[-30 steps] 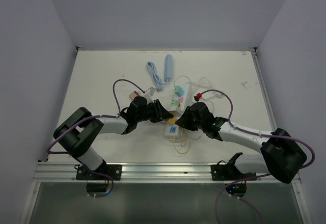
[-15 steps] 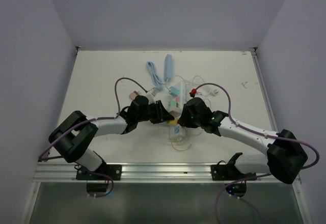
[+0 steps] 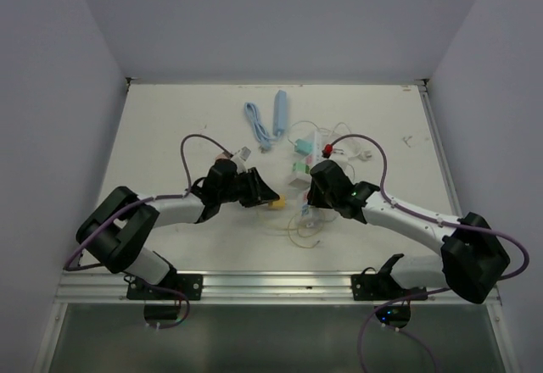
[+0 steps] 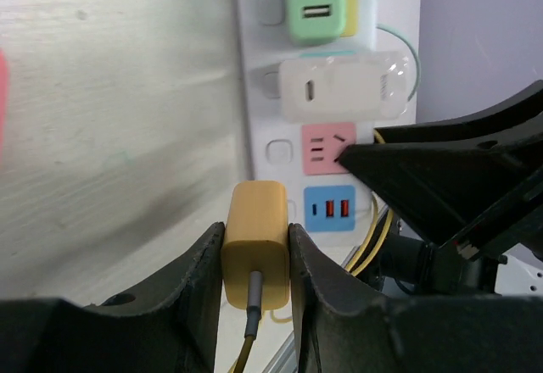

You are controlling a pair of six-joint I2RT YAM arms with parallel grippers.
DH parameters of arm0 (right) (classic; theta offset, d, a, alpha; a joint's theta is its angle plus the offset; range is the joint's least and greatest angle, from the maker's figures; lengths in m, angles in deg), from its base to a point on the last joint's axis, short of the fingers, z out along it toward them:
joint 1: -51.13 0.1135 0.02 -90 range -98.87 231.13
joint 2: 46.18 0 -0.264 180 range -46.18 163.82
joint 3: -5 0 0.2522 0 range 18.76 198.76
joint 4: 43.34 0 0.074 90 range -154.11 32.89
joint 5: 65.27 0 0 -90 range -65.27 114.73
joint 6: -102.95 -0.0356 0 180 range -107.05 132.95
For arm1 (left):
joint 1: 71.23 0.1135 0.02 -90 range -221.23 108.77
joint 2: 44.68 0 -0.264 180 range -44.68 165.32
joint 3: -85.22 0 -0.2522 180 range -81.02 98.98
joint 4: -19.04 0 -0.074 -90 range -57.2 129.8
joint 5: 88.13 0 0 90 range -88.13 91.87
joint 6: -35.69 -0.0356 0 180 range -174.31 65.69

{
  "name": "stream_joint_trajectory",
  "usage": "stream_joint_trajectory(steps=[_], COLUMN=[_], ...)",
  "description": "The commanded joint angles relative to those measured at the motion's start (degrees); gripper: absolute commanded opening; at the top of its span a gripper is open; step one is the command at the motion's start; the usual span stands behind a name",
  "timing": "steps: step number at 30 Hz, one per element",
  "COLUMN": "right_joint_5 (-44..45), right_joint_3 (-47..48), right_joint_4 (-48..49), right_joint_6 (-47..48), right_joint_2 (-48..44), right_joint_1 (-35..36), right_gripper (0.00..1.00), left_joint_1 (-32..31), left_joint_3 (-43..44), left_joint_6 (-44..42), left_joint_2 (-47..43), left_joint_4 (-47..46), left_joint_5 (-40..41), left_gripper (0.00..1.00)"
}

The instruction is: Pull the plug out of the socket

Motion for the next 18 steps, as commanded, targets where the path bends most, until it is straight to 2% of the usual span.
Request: stream_joint_trajectory(steps=[1,6,10,13,16,18], right_joint_5=[9.6,8.1,7.4,5.9,2.7,1.7], right_joint_3=[-0.7,-0.4,-0.5,-0.5,-0.4,-0.3], right_joint_4=[-3.8,-2.3,-1.6,-1.0,0.1,0.6], right_joint_6=[2.0,5.6,8.1,10.3,12.5,13.9], right_joint_2=[1.3,0.2,-2.8,-4.0,-5.1,-5.5], right_joint_1=[-1.6,-1.6,-1.8,-1.8,-1.7,-1.8], right_gripper=[0.0,0.0,0.0,0.0,0.0,0.0], left_joint_1=[1.9,4.4,7.2,9.3,10.8,11.0], left_joint_3=[-1.1,-1.5,-0.8,-1.0,-1.3,-1.2], left_joint_6=[-0.1,-2.1,-7.0,-9.6,-11.7,-12.9], left_joint_2=[-3.3,-6.2,-7.1,-7.2,-8.0,-9.0], left_joint_4=[1.9,5.4,10.5,13.2,14.3,14.7], left_joint_5=[-1.2,-1.2,1.7,3.6,4.7,4.9], left_gripper=[0.0,0.0,0.0,0.05,0.17,0.32])
